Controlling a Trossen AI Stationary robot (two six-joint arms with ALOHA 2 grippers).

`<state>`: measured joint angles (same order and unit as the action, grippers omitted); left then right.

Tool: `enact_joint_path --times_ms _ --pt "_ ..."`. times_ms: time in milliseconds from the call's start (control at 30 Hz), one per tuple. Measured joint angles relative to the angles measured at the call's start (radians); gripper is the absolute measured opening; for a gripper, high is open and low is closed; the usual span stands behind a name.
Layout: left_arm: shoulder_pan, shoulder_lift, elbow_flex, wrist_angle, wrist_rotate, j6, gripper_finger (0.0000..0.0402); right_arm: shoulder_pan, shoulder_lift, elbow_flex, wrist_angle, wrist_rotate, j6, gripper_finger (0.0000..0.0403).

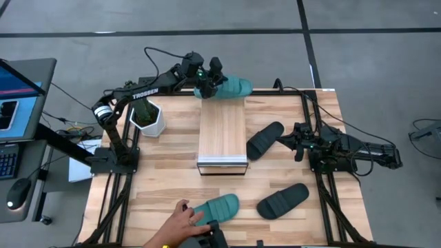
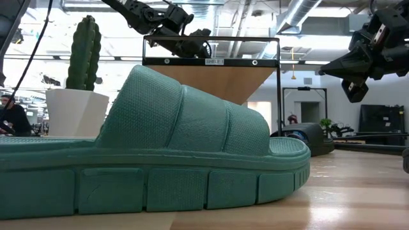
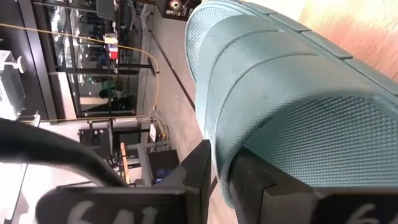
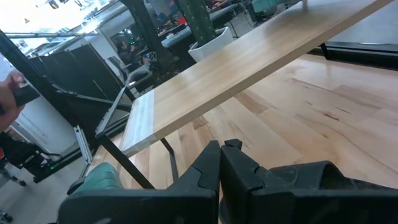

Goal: Pick and place slides into the shelf
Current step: Put the top green slide on the shelf

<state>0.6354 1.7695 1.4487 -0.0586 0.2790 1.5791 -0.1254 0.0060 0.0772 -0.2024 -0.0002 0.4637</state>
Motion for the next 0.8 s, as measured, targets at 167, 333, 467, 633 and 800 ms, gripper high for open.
enact_joint_path --times_ms 167,333,467,633,800 --pt "0.000 0.000 0.000 0.000 0.001 -0.016 0.0039 0.000 0.000 0.000 0.000 0.000 0.000 0.0001" --pt "0.000 0.000 0.000 -0.002 0.001 -0.016 0.0039 0.000 0.000 0.000 0.000 0.000 0.000 0.0001" --pt "0.000 0.000 0.000 -0.003 0.005 -0.003 0.0039 0.000 0.000 0.000 0.000 0.000 0.000 0.0001" --pt "0.000 0.000 0.000 0.000 -0.024 0.016 0.0039 0.000 0.000 0.000 0.000 0.000 0.000 0.0001" --pt "-0.010 -0.001 0.000 -0.002 -0.151 0.070 0.0039 0.000 0.000 0.000 0.000 0.000 0.000 0.0001"
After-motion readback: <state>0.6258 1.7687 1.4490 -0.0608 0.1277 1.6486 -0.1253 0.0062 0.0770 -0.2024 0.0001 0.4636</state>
